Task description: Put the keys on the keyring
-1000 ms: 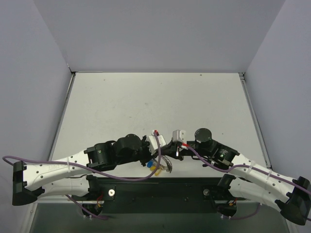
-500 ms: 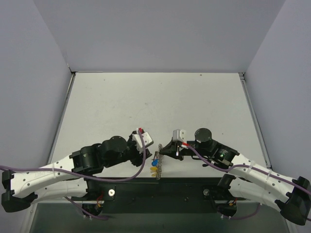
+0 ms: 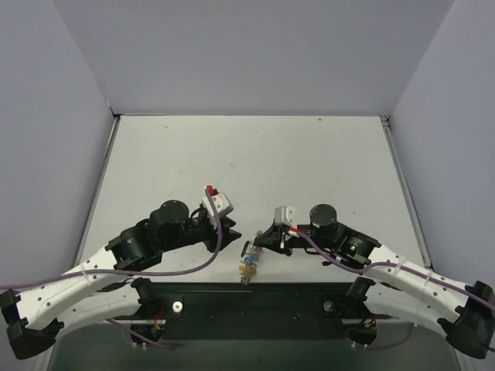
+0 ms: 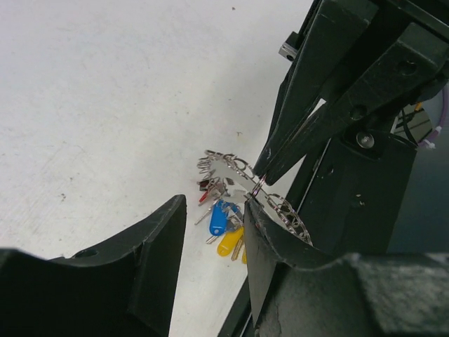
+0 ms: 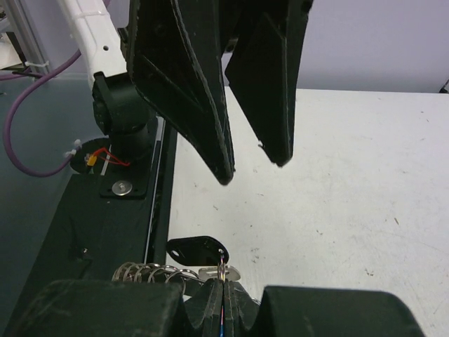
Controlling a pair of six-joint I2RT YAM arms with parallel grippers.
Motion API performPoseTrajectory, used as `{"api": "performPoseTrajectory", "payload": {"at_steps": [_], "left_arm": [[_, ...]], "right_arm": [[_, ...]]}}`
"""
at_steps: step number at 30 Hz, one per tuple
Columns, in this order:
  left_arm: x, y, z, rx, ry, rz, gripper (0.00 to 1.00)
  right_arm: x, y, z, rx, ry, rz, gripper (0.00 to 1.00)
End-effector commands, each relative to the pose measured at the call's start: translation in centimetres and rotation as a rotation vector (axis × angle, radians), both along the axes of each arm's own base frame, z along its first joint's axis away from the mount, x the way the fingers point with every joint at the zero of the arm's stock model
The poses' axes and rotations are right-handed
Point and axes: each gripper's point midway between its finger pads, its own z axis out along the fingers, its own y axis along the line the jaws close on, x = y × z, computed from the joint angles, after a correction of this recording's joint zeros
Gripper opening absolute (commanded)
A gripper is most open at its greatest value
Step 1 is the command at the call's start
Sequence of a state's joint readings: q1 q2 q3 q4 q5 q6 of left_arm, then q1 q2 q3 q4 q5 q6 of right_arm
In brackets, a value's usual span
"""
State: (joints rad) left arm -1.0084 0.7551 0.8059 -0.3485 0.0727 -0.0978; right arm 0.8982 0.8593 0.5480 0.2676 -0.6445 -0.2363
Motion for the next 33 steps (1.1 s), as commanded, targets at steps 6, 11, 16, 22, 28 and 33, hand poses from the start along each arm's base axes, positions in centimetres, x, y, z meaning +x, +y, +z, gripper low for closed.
{"api": "performPoseTrajectory", "payload": {"at_steps": [6,11,16,22,28,33], "left_arm": [[-1.1,-3.3,2.2,-0.005,0.058,-0.211,0.46],[-1.3,-4.3,1.9,0.036,0.088,-0.274,0.48],[-1.4,-4.7,1.0,0.069,0.122,-0.293,0.47],[-1.4,-4.3,-0.3,0.106,0.150,-0.281,0.47],[-1.6,-4.0,-1.5,0.121,0.177,-0.270,0.47],[-1.8,-3.9,-2.6,0.135,0.211,-0.263,0.51]], "right_arm": [[-0.6,0.6,2.6,0.079,-0.071,0.054,0.00],[-0.6,0.5,2.7,0.078,-0.074,0.053,0.00],[-0.6,0.4,2.5,0.077,-0.075,0.050,0.00],[-0.5,0.4,2.6,0.078,-0.079,0.049,0.00],[-0.5,0.5,2.7,0.081,-0.084,0.051,0.00],[-0.5,0.5,2.7,0.080,-0.081,0.051,0.00]]}}
